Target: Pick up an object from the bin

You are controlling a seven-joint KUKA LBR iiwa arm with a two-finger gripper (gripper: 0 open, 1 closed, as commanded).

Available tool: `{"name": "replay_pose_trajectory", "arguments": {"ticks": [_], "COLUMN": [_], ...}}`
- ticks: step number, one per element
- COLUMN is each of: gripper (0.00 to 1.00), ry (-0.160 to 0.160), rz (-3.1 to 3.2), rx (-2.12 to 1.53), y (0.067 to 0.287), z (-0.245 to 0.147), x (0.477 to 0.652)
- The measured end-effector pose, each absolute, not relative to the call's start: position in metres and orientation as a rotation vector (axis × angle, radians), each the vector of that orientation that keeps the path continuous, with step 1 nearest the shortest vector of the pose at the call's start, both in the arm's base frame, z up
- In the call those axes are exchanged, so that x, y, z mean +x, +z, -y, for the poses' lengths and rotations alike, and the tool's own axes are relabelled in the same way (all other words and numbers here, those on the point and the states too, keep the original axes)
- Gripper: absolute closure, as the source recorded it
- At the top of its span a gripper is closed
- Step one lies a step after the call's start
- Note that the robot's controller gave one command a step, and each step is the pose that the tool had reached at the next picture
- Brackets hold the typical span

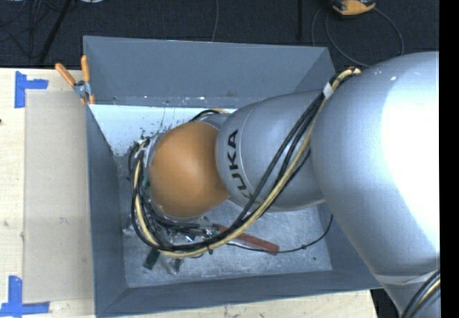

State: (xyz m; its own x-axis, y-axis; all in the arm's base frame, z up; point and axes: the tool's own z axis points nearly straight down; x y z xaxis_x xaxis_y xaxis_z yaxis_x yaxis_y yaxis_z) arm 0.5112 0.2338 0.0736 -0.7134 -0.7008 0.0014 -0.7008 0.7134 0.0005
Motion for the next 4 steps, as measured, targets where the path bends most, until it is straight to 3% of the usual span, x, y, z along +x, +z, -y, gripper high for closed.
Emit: {"name": "replay_pose_trajectory", "arguments": {"ticks": [1, 4], "gripper": [1.00, 1.00], "ry": [-0.004, -0.003], "rz": [2.842, 2.832], "rx": [1.351, 1.345], "y": [0.0725, 0.0820], "z": [-0.2332, -0.2320], "x": [0.5094, 0.5066]}}
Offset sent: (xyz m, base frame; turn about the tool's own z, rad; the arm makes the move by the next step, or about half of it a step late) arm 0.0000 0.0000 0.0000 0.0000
